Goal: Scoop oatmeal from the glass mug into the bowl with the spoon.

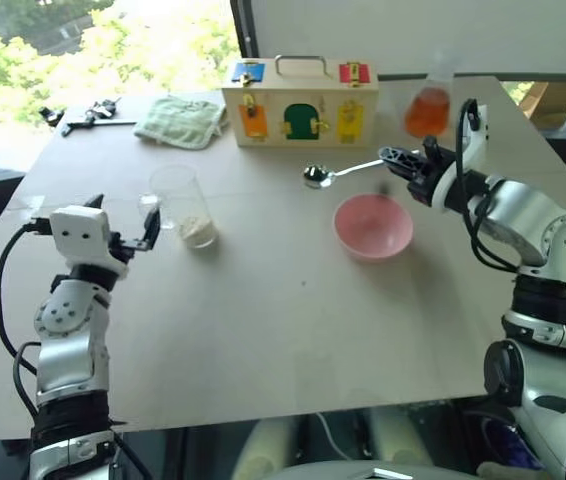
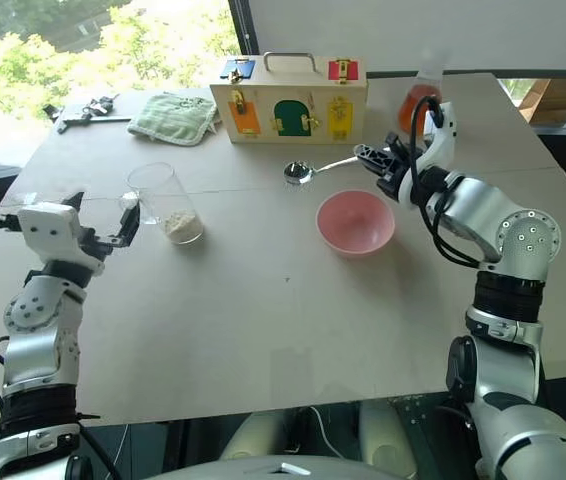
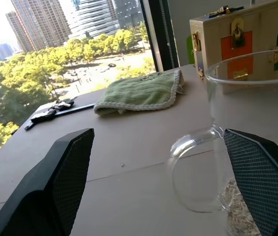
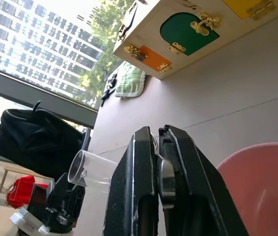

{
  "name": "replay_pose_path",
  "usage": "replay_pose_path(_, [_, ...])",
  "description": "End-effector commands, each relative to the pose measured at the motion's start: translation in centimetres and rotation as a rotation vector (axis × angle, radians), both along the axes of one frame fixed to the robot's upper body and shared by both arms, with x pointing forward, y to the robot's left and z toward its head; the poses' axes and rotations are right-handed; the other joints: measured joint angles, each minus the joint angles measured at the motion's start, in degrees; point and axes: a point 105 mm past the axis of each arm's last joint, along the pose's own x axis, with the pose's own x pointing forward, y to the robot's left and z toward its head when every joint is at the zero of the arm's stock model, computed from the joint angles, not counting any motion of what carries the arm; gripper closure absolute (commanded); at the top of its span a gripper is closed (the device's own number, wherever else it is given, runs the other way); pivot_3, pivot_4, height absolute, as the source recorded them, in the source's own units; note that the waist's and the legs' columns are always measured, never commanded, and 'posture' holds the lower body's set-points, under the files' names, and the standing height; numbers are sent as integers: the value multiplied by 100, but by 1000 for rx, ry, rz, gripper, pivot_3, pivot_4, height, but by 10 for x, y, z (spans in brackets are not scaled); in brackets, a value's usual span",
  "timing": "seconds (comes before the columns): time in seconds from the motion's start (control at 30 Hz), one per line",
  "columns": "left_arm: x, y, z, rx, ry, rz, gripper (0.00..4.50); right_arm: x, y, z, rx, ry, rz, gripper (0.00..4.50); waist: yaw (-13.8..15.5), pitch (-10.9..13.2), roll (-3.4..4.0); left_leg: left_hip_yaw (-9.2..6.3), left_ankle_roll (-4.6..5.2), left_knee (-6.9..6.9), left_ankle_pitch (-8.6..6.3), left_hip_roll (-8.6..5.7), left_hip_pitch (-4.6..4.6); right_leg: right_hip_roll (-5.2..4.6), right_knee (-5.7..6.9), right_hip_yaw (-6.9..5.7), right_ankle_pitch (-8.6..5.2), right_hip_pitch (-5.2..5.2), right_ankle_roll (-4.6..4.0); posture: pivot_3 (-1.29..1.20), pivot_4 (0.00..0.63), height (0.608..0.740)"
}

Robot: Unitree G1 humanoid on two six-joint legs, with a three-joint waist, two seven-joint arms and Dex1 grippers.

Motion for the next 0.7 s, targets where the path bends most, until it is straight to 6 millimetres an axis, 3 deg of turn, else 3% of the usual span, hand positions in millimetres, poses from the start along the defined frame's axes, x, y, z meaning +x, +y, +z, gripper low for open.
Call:
replay_pose_path(0.03, [-1,11,5,-1,-15,44,99,-7,1,17,19,-79,9,4500,0,0,0,0,0,0,0,0,0,0,-1,0,0,0,0,0,150,740])
replay_pose_path(0.33, [26,7,-8,2,45,9,99,-6,0,18,23,-87,2,4500,22,-1,-4,-4,-1,0,0,0,-1,0,0,-5,0,0,0,0,150,740])
replay_pose_path(0.7, [50,4,-8,-8,41,-12,99,-8,0,17,26,-99,-4,4500,3,-1,-5,0,-1,0,0,-1,-7,-2,1,-2,0,-9,0,0,150,740])
